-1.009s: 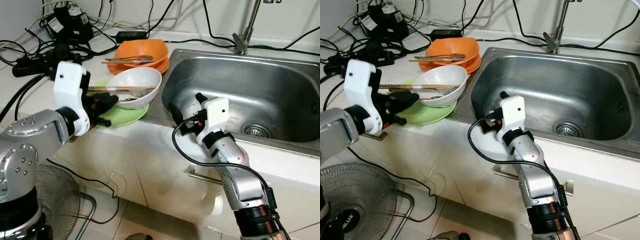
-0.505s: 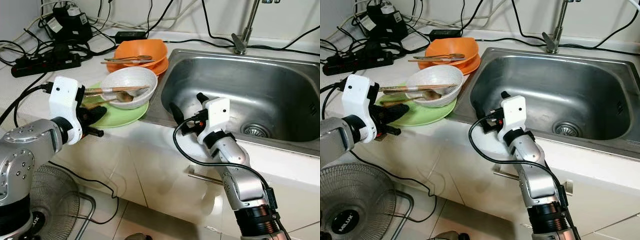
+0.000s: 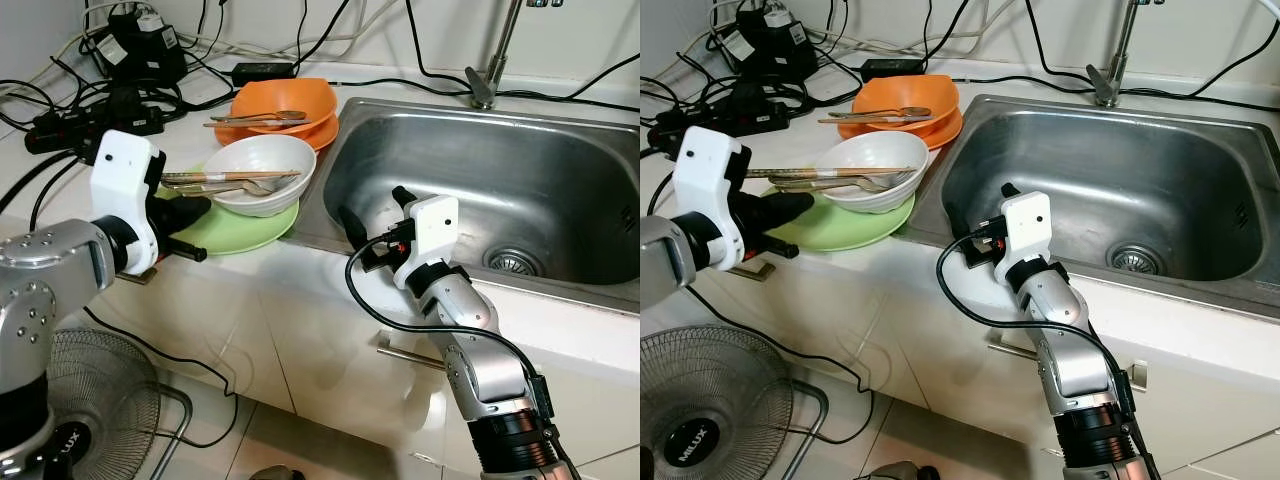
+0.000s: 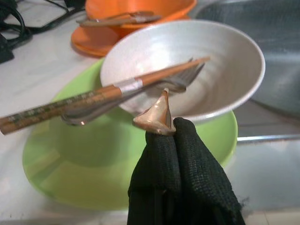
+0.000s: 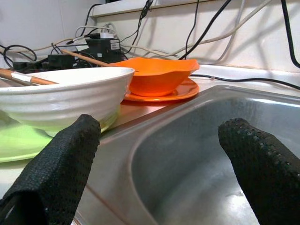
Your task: Kitchen organization
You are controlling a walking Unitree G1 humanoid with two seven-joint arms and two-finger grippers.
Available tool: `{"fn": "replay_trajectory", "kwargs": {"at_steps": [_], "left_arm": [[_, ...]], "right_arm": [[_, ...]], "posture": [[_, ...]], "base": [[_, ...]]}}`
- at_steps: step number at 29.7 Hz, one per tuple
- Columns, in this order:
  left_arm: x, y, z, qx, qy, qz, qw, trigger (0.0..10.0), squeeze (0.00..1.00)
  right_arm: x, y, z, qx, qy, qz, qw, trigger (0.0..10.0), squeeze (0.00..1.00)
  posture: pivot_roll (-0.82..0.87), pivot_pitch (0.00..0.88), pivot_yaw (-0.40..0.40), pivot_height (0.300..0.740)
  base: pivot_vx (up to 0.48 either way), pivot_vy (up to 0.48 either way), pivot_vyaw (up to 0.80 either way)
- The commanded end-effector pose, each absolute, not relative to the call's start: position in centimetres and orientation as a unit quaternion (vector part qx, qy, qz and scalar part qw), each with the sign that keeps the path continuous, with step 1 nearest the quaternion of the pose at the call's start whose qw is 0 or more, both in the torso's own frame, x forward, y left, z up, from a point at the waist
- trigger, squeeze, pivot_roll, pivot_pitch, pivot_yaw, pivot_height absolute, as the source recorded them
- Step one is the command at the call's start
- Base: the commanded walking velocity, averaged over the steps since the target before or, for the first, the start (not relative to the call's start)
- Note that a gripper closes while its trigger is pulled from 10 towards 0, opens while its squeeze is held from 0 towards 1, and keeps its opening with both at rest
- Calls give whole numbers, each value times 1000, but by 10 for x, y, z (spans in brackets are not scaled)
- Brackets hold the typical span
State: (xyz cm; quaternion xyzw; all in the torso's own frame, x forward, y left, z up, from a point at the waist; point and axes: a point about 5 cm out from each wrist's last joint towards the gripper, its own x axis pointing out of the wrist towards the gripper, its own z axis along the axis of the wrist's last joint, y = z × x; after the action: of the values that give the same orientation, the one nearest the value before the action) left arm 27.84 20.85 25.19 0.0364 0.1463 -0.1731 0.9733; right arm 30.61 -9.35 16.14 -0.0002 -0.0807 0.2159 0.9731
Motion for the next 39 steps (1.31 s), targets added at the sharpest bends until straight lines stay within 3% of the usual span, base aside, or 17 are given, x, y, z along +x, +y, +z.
{"fn": "replay_trajectory", "kwargs": {"at_steps": [1, 2, 3, 4, 5, 14, 21, 26, 39], "left_arm": [[280, 211, 256, 34, 133, -166, 976, 3686, 0], [281, 211, 258, 34, 124, -164, 978, 7490, 0], [282, 210, 258, 29, 119, -165, 979, 10000, 0], [282, 210, 258, 26, 115, -166, 979, 10000, 0], [282, 209, 259, 17, 109, -165, 980, 10000, 1000], [281, 205, 264, 14, 95, -181, 979, 10000, 1000], [284, 198, 276, 41, 22, -186, 981, 10000, 1000], [280, 178, 273, 42, -12, -203, 978, 10000, 1000], [276, 167, 265, 43, -9, -210, 977, 10000, 1000]], "right_arm": [[307, -91, 163, 2, -83, 219, 972, 10000, 0], [307, -91, 163, 2, -84, 219, 972, 10000, 0], [307, -91, 163, 2, -83, 219, 972, 10000, 0], [307, -91, 163, 2, -83, 219, 972, 10000, 0], [307, -91, 162, 2, -83, 219, 972, 10000, 0], [308, -92, 163, 1, -84, 219, 972, 10000, 0], [308, -91, 162, 2, -83, 219, 972, 10000, 0], [308, -91, 162, 2, -83, 220, 972, 10000, 0], [309, -92, 162, -1, -83, 220, 972, 10000, 0]], "posture": [[17, 44, 96, 740], [16, 44, 95, 740], [16, 45, 95, 740], [16, 45, 95, 740], [16, 45, 93, 740], [17, 42, 91, 740], [17, 41, 93, 740], [17, 40, 91, 740], [15, 34, 89, 740]], "base": [[0, 0, 0], [0, 0, 0], [0, 0, 0], [0, 0, 0], [0, 0, 0], [0, 0, 0], [0, 0, 0], [0, 0, 0], [0, 0, 0]]}}
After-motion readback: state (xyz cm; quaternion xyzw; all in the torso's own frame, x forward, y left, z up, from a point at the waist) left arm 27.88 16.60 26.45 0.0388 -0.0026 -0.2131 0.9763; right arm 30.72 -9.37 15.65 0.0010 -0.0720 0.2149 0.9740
